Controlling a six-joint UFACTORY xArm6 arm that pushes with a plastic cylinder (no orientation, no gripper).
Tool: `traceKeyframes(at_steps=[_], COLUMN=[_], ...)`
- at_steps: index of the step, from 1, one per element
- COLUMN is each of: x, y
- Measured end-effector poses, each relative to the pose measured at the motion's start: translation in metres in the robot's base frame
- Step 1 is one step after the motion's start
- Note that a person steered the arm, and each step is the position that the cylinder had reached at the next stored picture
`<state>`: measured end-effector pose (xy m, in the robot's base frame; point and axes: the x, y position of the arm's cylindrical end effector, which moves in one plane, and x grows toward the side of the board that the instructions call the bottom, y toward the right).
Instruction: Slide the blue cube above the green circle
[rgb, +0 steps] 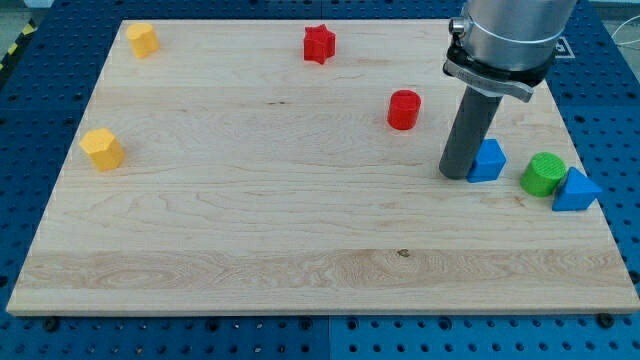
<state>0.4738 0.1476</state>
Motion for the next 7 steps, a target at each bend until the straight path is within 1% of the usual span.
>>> traceKeyframes(at_steps=[2,5,7], x=[0.0,-0.001,-0.01], y=[0.01,0.043,0.061])
